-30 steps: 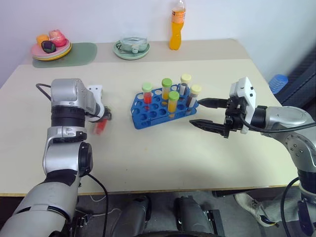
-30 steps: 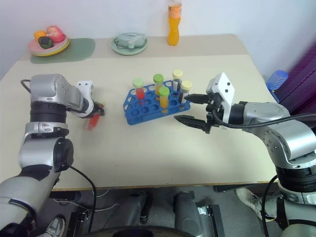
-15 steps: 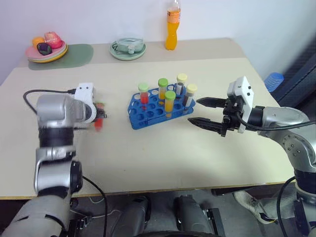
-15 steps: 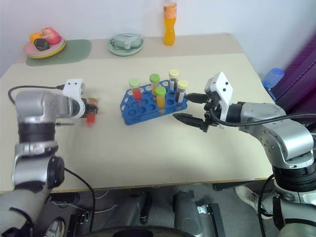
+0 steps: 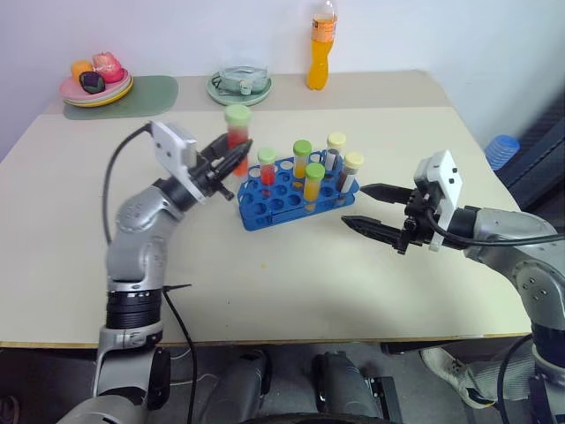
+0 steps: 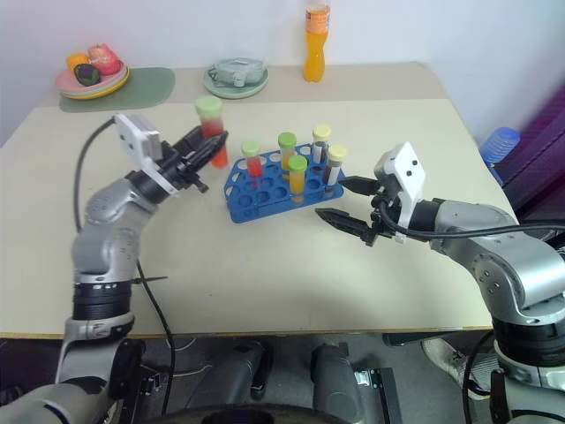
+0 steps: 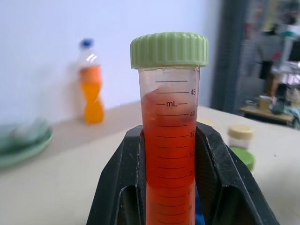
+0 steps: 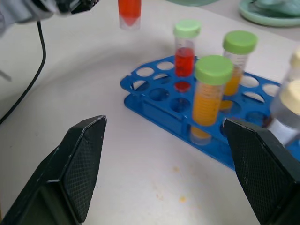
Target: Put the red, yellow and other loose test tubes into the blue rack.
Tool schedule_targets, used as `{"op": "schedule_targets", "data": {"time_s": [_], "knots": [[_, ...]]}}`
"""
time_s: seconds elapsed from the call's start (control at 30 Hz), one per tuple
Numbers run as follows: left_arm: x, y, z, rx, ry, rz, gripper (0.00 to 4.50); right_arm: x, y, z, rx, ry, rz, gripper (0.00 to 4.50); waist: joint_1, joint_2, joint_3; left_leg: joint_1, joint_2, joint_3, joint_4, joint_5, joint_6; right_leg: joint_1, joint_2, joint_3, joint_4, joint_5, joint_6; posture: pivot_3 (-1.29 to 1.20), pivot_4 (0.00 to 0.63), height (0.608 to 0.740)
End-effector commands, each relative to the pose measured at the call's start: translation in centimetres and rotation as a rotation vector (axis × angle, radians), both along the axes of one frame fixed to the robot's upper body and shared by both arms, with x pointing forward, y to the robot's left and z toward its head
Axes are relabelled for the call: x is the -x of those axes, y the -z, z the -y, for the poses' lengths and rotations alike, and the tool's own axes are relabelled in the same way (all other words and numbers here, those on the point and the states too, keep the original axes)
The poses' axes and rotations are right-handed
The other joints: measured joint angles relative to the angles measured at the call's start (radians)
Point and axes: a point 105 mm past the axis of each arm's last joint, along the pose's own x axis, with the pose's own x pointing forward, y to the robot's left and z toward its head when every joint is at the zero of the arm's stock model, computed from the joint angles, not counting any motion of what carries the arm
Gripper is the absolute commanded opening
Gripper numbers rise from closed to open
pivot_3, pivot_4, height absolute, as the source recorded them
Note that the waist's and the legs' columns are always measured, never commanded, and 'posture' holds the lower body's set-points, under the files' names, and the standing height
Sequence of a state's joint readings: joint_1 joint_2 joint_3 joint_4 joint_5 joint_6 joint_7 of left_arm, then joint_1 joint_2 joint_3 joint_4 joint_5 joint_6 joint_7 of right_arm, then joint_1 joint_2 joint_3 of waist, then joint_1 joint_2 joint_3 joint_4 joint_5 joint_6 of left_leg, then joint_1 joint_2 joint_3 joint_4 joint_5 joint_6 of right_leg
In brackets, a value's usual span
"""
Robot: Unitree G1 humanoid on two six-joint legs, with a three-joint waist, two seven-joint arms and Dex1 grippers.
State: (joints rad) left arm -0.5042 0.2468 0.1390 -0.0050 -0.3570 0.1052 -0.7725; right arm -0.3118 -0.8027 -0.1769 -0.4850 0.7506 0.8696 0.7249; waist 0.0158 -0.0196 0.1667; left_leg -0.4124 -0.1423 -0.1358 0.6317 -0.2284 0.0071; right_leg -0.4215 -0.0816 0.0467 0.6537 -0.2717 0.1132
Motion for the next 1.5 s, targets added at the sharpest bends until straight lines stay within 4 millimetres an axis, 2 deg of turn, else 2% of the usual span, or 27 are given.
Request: {"op": "schedule_targets", "data": {"time_s": [0.03,0.3,0.6,0.83,1.0,1.3,1.37,1.4,1.5], "knots": [[0.4,-0.1,0.8,-0.003,0.036,0.099,0.77,0.8,-1.2,0.4,0.016,0.014,0.051,4.1,-0.002,0.0,0.0,0.0,0.0,0.0,0.0,0.0,0.0,0.0,0.0,0.0,0.0,0.0,0.0,0.0,0.15,0.74],[-0.2,4.4,3.0,-0.05,0.064,0.083,0.77,2.4,-0.8,2.2,0.057,0.075,0.017,4.1,-0.001,0.0,0.0,0.0,0.0,0.0,0.001,-0.001,0.002,0.001,0.0,0.0,0.0,0.0,0.001,0.0,0.15,0.74],[-0.7,8.0,3.9,-0.077,0.066,0.017,0.77,3.3,-0.7,3.3,0.079,0.116,0.0,4.1,-0.001,0.0,0.0,0.001,0.0,0.0,0.001,-0.001,0.003,0.002,0.0,0.0,0.0,0.001,0.001,0.0,0.15,0.74],[-1.4,8.8,4.4,-0.057,0.059,-0.016,0.77,3.4,-1.0,3.2,0.079,0.129,0.008,4.1,-0.001,0.0,-0.001,0.004,0.0,0.0,0.001,-0.002,0.004,0.006,0.0,0.0,-0.002,0.001,0.002,0.0,0.15,0.74],[-1.8,8.7,4.8,-0.047,0.07,-0.015,0.77,3.4,-1.4,3.0,0.073,0.132,0.021,4.1,-0.001,0.001,-0.001,0.004,0.0,0.0,0.001,-0.002,0.004,0.007,0.0,-0.001,-0.002,0.001,0.002,0.0,0.15,0.74],[-0.7,9.2,5.5,-0.008,0.225,-0.108,0.77,3.1,-1.8,2.5,0.061,0.135,0.035,4.1,-0.001,0.0,0.0,0.004,0.0,-0.001,0.001,-0.002,0.005,0.007,0.0,-0.001,-0.004,0.001,0.002,0.0,0.15,0.74],[-0.3,8.8,5.5,0.012,0.272,-0.11,1.81,3.0,-1.8,2.4,0.056,0.135,0.037,4.1,-0.001,0.0,0.0,0.004,0.0,-0.001,0.001,-0.003,0.005,0.007,0.0,-0.001,-0.004,0.001,0.002,0.0,0.15,0.74],[-0.7,8.5,5.3,0.007,0.223,-0.09,2.15,3.0,-1.7,2.3,0.052,0.135,0.038,4.1,0.0,0.0,-0.001,0.004,0.0,-0.001,0.001,-0.003,0.005,0.007,0.0,-0.001,-0.004,0.001,0.002,0.0,0.15,0.74],[-2.4,8.3,4.6,-0.051,0.051,-0.091,3.82,2.8,-1.7,2.1,0.041,0.136,0.04,4.1,0.001,0.0,0.0,0.004,0.0,-0.001,0.001,-0.003,0.005,0.007,0.0,-0.001,-0.005,0.001,0.003,0.0,0.15,0.74]]}}
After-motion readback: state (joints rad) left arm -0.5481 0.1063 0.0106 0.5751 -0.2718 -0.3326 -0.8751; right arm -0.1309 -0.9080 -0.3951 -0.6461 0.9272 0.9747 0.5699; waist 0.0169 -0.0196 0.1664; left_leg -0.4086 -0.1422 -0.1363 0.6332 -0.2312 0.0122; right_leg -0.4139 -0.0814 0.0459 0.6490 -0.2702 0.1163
